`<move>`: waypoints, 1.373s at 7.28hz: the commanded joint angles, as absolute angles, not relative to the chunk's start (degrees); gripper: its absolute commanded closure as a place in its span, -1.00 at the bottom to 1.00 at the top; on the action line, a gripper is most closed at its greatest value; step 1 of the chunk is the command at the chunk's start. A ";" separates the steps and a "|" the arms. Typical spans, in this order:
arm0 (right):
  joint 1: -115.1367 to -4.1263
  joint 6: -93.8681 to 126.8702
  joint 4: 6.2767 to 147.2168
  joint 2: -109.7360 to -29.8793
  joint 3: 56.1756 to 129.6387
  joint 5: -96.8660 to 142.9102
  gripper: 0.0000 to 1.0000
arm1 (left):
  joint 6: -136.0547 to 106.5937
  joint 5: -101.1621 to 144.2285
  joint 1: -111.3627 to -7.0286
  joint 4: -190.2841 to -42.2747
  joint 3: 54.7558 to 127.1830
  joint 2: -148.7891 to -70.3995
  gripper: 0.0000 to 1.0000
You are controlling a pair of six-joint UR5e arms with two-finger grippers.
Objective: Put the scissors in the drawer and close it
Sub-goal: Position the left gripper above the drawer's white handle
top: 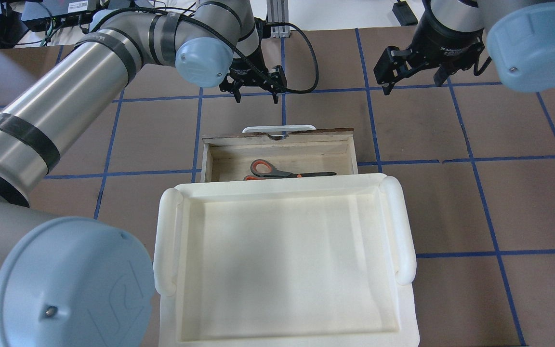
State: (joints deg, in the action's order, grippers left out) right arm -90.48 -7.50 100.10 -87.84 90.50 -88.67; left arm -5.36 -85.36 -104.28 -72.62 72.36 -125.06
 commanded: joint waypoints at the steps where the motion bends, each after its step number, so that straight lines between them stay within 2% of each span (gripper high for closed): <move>1: -90.44 -8.17 100.37 -87.89 90.53 -88.77 -1.00 | -5.27 -85.69 -105.29 -76.09 72.25 -126.12 -1.00; 10: -90.18 -8.70 100.46 -87.89 90.53 -88.77 -1.00 | -5.19 -85.61 -105.82 -84.20 72.25 -124.72 -1.00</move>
